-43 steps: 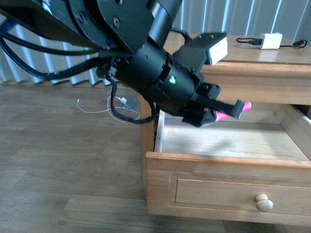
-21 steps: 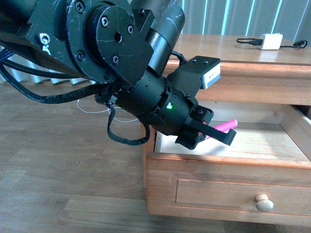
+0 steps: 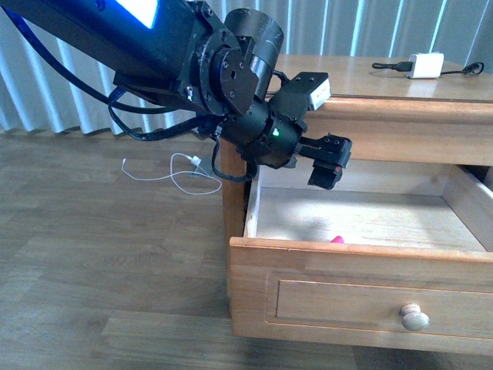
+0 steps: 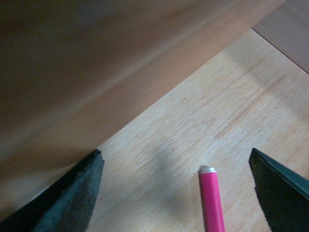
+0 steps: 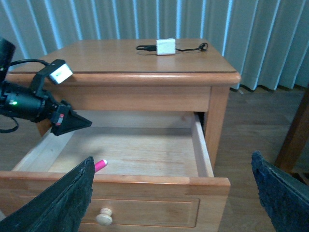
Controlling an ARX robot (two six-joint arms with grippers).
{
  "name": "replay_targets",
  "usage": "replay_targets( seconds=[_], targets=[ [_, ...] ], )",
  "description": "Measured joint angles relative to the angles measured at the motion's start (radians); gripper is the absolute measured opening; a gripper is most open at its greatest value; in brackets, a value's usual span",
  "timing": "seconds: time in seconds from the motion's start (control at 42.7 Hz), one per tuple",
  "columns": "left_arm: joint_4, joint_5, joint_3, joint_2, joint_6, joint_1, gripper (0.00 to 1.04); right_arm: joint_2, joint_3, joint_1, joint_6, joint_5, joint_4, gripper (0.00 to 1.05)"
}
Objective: Place pink marker in drawer with both arms
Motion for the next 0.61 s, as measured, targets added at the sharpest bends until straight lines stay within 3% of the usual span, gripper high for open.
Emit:
replay_targets(
  seconds=[0.094, 0.234, 0.492, 0.539, 0.609],
  targets=[
    [0.013, 0.010, -0.019, -0.015, -0.016, 0.002, 1.00, 0.000, 0.000, 0.000, 0.000, 0.001, 0.000, 0.96],
    [0.050, 0.024, -0.135, -0.122, -0.079, 0.037, 0.98, 0.000, 0.000, 0.000, -0.001, 0.000, 0.000, 0.96],
    [0.253, 0.010, -0.418, -0.382, -0.187, 0.097, 0.98, 0.000, 0.000, 0.000, 0.000, 0.000, 0.000, 0.96],
    [0.317, -0.080, -0.465, -0.409, -0.183, 0.093, 0.95, 0.000, 0.000, 0.000, -0.001, -0.001, 0.000, 0.96],
    [0.557, -0.352, -0.614, -0.470, -0.182, 0.090, 0.85, 0.000, 0.000, 0.000, -0.001, -0.001, 0.000, 0.96]
  ],
)
